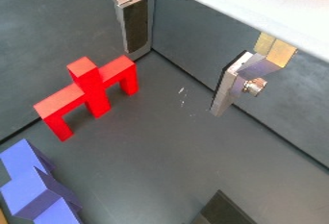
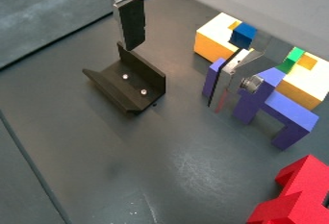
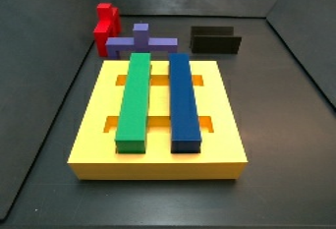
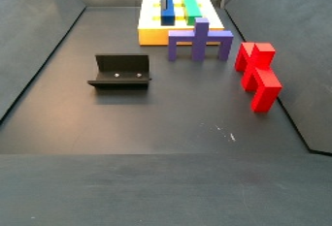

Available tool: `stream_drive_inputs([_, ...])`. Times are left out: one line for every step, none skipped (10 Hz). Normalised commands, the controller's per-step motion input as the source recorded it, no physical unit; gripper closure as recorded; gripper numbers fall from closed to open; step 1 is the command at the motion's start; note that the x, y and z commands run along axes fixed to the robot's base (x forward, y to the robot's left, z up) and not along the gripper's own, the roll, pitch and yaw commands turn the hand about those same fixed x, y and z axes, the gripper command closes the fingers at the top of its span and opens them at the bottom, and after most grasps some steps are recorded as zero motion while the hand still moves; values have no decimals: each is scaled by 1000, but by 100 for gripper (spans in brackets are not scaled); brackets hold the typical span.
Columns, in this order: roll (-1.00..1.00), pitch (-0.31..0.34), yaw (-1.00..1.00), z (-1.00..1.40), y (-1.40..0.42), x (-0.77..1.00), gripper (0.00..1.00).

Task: Pick up the purple object. Move up. Move to above the board. Insert the purple object.
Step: Pick up the purple object.

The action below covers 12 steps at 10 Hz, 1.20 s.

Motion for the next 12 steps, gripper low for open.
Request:
stream_drive_inputs([0, 6, 0, 0, 0, 23, 0])
stream_drive_inputs([0, 0, 0, -20, 0, 0, 0])
stream_drive_inputs([-26, -50, -20, -114, 0, -74, 0])
stream_drive_inputs([-81, -80, -83, -157, -129, -91, 0])
stream_drive_inputs([-6, -84, 0, -163, -246, -174, 0])
stream_drive_inputs([0, -59, 106, -140, -589, -57, 0])
stream_drive_inputs([31, -21, 206, -140, -757, 0, 0])
stream_drive_inputs([41, -41, 260, -220, -723, 0, 0])
stream_drive_inputs([97, -50, 311, -240, -754, -94, 0])
stream_drive_inputs([63, -117, 223, -297, -611, -246, 0])
stream_drive_inputs([79, -123, 160, -366, -629, -237, 0])
stream_drive_inputs([81, -131, 89, -403, -600, -186, 0])
